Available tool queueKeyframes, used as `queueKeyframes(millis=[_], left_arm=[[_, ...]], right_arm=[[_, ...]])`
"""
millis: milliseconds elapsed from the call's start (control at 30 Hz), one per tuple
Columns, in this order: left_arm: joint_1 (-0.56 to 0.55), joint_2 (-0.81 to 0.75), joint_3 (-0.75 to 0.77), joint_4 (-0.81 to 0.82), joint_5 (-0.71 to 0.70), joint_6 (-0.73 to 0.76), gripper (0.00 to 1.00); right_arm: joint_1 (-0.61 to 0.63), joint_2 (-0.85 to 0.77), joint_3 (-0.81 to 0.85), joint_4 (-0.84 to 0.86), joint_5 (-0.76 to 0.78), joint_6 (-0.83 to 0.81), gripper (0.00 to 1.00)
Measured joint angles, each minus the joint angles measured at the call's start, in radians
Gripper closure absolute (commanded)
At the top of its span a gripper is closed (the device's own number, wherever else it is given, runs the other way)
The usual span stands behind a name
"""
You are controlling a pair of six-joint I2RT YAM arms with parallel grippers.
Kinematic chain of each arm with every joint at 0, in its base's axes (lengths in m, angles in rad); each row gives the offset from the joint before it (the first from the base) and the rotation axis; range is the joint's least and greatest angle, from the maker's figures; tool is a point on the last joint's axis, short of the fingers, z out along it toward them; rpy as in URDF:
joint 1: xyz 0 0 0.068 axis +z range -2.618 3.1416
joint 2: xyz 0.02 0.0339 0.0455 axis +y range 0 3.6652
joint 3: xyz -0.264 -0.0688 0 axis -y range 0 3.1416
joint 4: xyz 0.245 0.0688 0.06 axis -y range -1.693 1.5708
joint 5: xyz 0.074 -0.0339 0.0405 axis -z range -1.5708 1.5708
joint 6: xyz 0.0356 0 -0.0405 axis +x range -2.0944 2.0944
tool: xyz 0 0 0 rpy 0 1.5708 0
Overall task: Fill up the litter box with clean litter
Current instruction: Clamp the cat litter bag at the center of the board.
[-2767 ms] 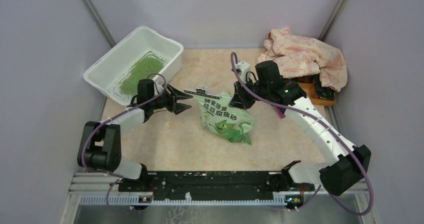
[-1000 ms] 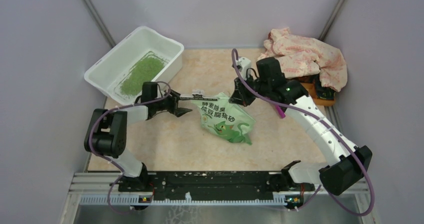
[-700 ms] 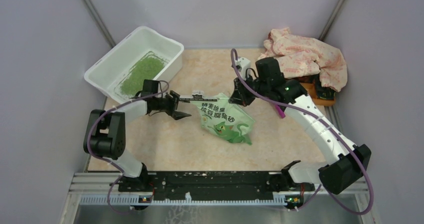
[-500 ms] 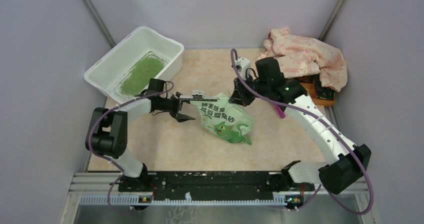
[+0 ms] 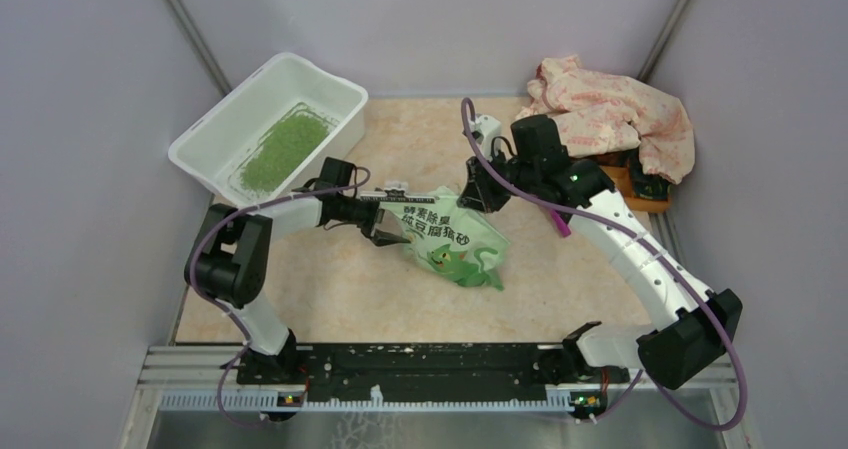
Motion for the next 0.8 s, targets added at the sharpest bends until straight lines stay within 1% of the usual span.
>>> queueKeyframes(millis=[33, 67, 133, 267, 467, 600, 733, 800], left_arm=[[-0.002, 0.0, 0.0, 0.007, 0.0, -0.009, 0.31], [-0.003, 0.001, 0.0, 0.014, 0.0, -0.017, 0.31], [-0.004, 0.002, 0.0, 0.021, 0.0, -0.029, 0.31], [-0.004, 0.007, 0.001, 0.031, 0.0, -0.043, 0.32], [-0.004, 0.01, 0.002, 0.032, 0.0, -0.051, 0.32], [-0.004, 0.015, 0.013, 0.028, 0.0, -0.05, 0.32], [-0.004, 0.022, 0.035, 0.008, 0.0, -0.047, 0.32], [-0.004, 0.024, 0.044, 0.002, 0.0, -0.045, 0.32]], right_arm=[[0.0, 0.0, 0.0, 0.0, 0.0, 0.0, 0.7], [0.0, 0.0, 0.0, -0.002, 0.002, -0.001, 0.66], [0.0, 0.0, 0.001, -0.007, 0.004, 0.0, 0.63], [0.0, 0.0, 0.031, -0.043, -0.001, -0.002, 0.58], [0.026, 0.0, 0.159, -0.097, -0.006, -0.021, 0.54], [0.123, 0.023, 0.266, -0.155, 0.005, -0.067, 0.54], [0.291, 0.133, 0.409, -0.229, 0.082, -0.131, 0.54], [0.352, 0.18, 0.435, -0.256, 0.13, -0.158, 0.54]])
